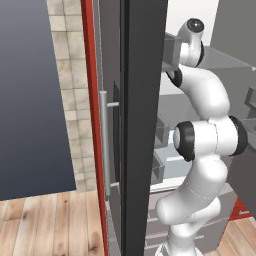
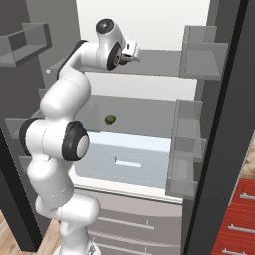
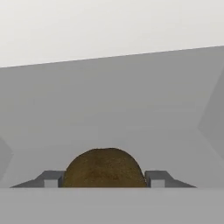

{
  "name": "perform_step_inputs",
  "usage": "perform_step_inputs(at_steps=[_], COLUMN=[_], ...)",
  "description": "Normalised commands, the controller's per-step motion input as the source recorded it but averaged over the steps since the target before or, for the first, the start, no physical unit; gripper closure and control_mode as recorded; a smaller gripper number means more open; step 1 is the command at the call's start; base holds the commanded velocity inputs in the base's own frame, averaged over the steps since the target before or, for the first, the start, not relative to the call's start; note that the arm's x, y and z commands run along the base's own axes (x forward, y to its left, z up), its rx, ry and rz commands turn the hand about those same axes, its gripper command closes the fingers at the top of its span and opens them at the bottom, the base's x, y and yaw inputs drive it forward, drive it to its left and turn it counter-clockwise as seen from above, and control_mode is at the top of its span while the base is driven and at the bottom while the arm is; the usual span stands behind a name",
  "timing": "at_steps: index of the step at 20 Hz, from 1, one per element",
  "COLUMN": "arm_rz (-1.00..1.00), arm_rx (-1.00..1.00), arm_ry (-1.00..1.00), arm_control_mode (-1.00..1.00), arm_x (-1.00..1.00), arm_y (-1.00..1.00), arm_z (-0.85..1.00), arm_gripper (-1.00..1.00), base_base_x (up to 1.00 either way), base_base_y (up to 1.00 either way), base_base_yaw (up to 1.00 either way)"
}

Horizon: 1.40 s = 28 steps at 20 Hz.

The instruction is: Place the cold items (kiwi and avocado) from the fridge in one tupperware on the dining counter. Place the warm items (kebab skewer and hot dog) in the stove area in another tupperware.

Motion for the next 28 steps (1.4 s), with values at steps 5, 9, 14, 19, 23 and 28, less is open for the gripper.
perform_step_inputs(at_steps=[5,9,14,19,23,28], arm_rz=[-0.01,-0.05,0.00,0.00,-0.03,-0.05], arm_rx=[0.05,0.02,0.02,0.02,-0.02,-0.01], arm_ry=[-0.24,-0.22,-0.10,-0.04,0.14,0.23], arm_control_mode=[-1.00,-1.00,-1.00,-1.00,-1.00,-1.00], arm_x=[-0.67,-1.00,-1.00,-1.00,-1.00,-1.00], arm_y=[-0.02,-0.07,0.00,0.00,0.00,0.00], arm_z=[-0.01,0.04,0.28,0.25,0.04,0.00], arm_gripper=[1.00,1.00,1.00,1.00,1.00,1.00], base_base_x=[0.00,0.00,0.00,0.00,0.00,0.00], base_base_y=[0.00,0.00,0.00,0.00,0.00,0.00], base_base_yaw=[0.00,0.00,0.00,0.00,0.00,0.00])
